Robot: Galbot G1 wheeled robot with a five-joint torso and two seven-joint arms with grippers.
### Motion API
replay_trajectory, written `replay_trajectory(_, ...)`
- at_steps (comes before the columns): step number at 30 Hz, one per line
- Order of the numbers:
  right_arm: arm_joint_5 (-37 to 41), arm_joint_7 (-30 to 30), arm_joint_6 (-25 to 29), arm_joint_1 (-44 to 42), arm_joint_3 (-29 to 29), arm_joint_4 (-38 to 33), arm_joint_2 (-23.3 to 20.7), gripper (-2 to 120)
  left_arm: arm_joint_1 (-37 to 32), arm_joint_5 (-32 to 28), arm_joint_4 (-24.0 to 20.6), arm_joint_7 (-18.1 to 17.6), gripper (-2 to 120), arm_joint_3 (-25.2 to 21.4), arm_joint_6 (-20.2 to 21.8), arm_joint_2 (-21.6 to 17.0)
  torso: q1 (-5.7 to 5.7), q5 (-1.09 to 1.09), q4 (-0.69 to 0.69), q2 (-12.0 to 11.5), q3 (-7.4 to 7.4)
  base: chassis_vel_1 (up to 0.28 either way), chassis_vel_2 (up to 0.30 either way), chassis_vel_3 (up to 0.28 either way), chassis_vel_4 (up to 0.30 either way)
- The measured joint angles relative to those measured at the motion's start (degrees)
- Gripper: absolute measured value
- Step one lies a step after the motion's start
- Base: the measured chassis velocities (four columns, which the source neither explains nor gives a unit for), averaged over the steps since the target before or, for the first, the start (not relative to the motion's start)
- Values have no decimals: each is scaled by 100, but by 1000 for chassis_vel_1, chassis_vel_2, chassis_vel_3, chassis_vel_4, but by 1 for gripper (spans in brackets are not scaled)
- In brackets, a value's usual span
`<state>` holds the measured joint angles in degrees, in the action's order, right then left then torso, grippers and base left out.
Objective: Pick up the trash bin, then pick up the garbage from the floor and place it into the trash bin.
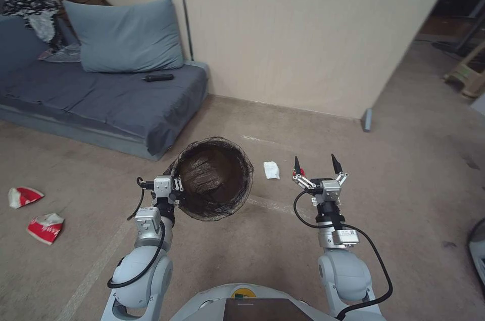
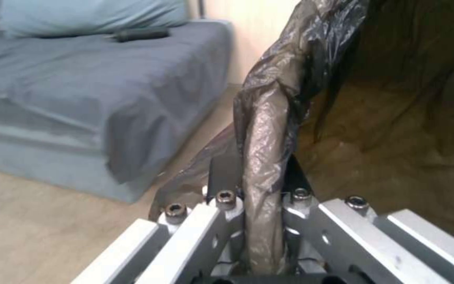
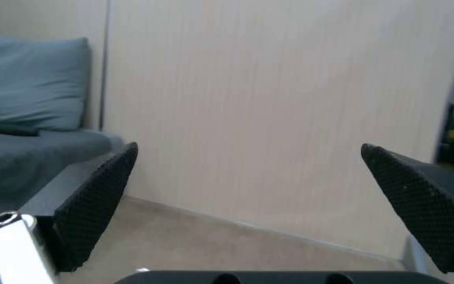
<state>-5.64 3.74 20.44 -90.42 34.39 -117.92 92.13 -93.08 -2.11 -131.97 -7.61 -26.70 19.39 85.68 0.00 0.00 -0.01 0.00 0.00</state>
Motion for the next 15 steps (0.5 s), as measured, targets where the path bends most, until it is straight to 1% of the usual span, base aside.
replay_trajectory(9, -3, 4, 0, 4, -3, 19, 0, 100, 19, -82, 11, -8, 0, -26, -20, 1, 0, 0, 0, 0, 0, -121, -128, -113, -124)
replay_trajectory(10, -1, 3, 1, 3, -3, 19, 0, 100, 28, -133, 11, 22, 0, -30, -67, 2, 0, 0, -2, 0, 0, -110, -132, -89, -86)
replay_trajectory(14, 0, -3, 1, 3, -6, 19, 0, 100, 42, -170, 10, 39, 0, -45, -71, 6, 0, 0, -2, 0, 0, -100, -84, -70, -66)
replay_trajectory(15, 0, -3, 0, 3, -11, 18, 0, 100, 50, -164, 14, 34, 0, -56, -73, 6, 0, 0, 1, 0, 0, -35, -60, -50, -40)
